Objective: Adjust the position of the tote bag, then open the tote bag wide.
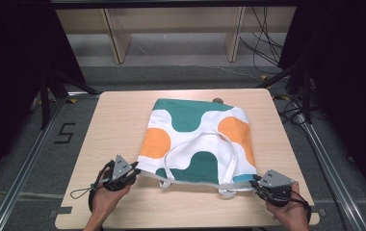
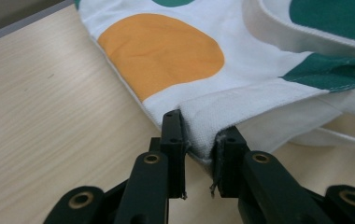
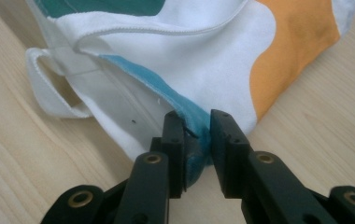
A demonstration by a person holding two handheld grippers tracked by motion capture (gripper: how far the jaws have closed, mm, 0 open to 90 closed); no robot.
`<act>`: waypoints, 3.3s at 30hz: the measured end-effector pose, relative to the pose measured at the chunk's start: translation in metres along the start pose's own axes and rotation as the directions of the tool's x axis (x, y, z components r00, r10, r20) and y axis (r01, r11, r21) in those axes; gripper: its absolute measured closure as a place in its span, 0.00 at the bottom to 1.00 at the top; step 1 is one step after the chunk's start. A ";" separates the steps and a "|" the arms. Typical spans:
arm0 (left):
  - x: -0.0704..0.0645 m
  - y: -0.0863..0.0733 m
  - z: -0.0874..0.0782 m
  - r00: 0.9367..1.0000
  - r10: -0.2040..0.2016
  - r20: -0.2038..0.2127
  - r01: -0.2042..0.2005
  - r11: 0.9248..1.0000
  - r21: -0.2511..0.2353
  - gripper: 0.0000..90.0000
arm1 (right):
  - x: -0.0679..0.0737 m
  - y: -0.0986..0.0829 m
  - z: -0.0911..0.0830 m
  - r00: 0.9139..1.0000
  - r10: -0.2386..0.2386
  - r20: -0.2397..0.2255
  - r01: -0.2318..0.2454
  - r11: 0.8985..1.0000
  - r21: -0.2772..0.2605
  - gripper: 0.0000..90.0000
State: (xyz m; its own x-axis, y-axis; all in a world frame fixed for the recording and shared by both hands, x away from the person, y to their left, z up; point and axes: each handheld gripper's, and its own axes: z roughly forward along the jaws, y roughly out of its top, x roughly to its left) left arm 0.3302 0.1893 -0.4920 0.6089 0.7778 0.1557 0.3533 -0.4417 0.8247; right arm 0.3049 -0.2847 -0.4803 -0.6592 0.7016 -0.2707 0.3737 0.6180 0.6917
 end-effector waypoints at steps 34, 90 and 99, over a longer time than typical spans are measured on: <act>-0.021 -0.003 -0.017 1.000 0.004 -0.007 -0.003 1.000 0.015 0.52 | 0.005 -0.005 0.006 0.997 -0.028 0.078 0.028 1.000 -0.002 0.70; 0.009 0.093 -0.073 0.998 -0.054 0.018 0.057 0.931 -0.361 0.89 | -0.049 0.086 -0.078 0.994 0.081 0.071 -0.043 0.900 -0.434 0.95; 0.012 0.123 -0.099 0.999 -0.045 0.019 0.049 0.891 -0.451 0.90 | -0.062 0.106 -0.107 0.992 0.102 0.070 -0.051 0.852 -0.521 0.95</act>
State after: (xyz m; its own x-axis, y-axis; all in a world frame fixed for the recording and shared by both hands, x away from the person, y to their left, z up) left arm 0.3104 0.1889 -0.3351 0.6054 0.7885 0.1081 0.0239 -0.1538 0.9878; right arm 0.3158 -0.3005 -0.3182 -0.5706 0.7838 -0.2450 0.0120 0.3062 0.9519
